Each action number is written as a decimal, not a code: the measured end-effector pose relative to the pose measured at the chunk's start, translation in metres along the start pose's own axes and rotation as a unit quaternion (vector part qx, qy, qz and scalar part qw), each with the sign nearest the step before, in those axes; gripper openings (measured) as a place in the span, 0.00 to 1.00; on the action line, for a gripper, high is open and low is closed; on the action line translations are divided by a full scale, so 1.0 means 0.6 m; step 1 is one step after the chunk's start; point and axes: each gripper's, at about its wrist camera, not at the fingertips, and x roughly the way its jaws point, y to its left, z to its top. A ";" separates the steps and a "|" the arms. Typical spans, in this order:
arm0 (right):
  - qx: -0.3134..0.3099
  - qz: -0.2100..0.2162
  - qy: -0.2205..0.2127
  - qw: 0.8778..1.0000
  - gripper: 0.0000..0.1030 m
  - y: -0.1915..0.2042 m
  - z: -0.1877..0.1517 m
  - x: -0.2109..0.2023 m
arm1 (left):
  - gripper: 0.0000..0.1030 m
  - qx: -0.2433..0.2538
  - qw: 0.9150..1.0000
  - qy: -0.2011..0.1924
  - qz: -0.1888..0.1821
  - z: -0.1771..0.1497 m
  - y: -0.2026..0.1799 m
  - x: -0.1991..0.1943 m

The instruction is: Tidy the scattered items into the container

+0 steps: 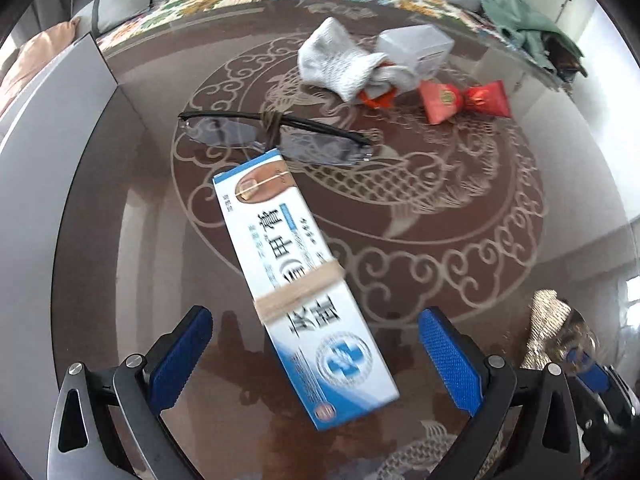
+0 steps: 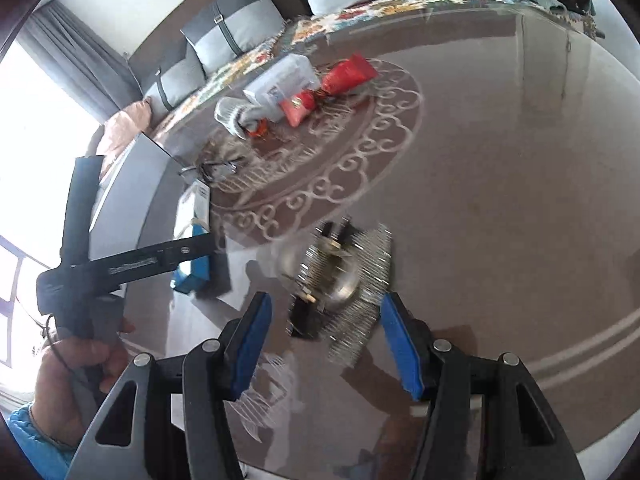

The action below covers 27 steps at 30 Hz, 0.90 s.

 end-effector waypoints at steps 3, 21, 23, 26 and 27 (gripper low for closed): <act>-0.010 -0.031 -0.011 0.999 0.59 0.012 0.006 0.010 | 1.00 -0.009 1.000 0.006 0.008 0.003 0.001 0.012; -0.043 -0.120 -0.026 0.991 0.62 0.025 -0.004 0.053 | 1.00 -0.068 0.996 0.010 0.048 0.001 0.006 0.038; -0.050 -0.128 -0.037 0.990 0.62 0.030 -0.010 0.053 | 1.00 -0.074 0.996 0.010 0.049 -0.001 0.007 0.039; -0.057 -0.135 -0.049 0.988 0.63 0.035 -0.017 0.052 | 1.00 -0.080 0.995 0.008 0.051 -0.004 0.006 0.039; -0.056 -0.135 -0.053 0.988 0.63 0.034 -0.019 0.052 | 1.00 -0.083 0.995 0.007 0.052 -0.005 0.006 0.039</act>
